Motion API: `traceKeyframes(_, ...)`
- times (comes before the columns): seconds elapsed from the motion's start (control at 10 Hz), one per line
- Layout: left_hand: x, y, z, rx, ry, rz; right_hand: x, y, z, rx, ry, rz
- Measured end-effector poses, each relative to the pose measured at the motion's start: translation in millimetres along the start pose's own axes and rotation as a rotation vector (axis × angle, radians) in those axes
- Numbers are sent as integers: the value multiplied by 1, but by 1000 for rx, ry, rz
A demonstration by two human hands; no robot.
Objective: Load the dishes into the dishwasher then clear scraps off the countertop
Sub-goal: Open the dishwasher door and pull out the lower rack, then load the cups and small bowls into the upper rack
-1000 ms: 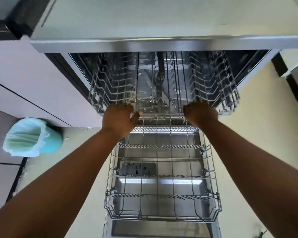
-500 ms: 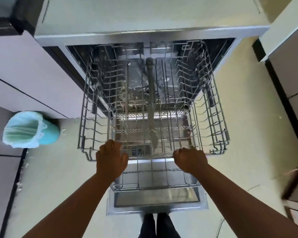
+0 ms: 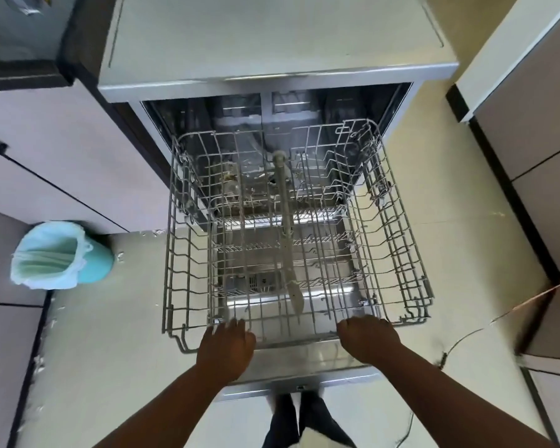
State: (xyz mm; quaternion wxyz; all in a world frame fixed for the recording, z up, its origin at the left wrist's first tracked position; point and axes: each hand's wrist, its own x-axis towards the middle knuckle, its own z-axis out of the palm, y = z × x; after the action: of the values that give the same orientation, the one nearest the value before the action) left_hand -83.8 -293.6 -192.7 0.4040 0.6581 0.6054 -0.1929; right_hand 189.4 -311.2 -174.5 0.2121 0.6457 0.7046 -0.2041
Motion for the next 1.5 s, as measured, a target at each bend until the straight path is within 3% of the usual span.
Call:
traceKeyframes(0.1, -10, 7, -11, 65, 89, -72, 1, -1, -1, 41, -164, 17)
traceKeyframes(0.2, -18, 1, -11, 178, 121, 74, -1, 4, 0, 46, -119, 12)
traceKeyframes(0.5, -45, -35, -7, 498, 210, 131, -49, -12, -5, 105, 39, 94)
traceKeyframes(0.8, -111, -40, 10, 496, 408, 135, -112, -56, -3, 28, 89, -31)
traceKeyframes(1.1, -164, -60, 13, 418, 395, 119, -137, -117, -14, 53, 97, -154)
traceKeyframes(1.2, -183, -69, -2, 379, 314, 83, -130, -144, -22, 31, 109, -188)
traceKeyframes(1.3, -199, -97, -17, 296, 309, 79, -116, -183, -34, -18, 132, -242)
traceKeyframes(1.4, -197, -136, -26, 352, 460, -4, -100, -231, -50, -49, 159, -318)
traceKeyframes(1.5, -196, -176, -46, 258, 473, -6, -85, -282, -71, -87, 174, -347)
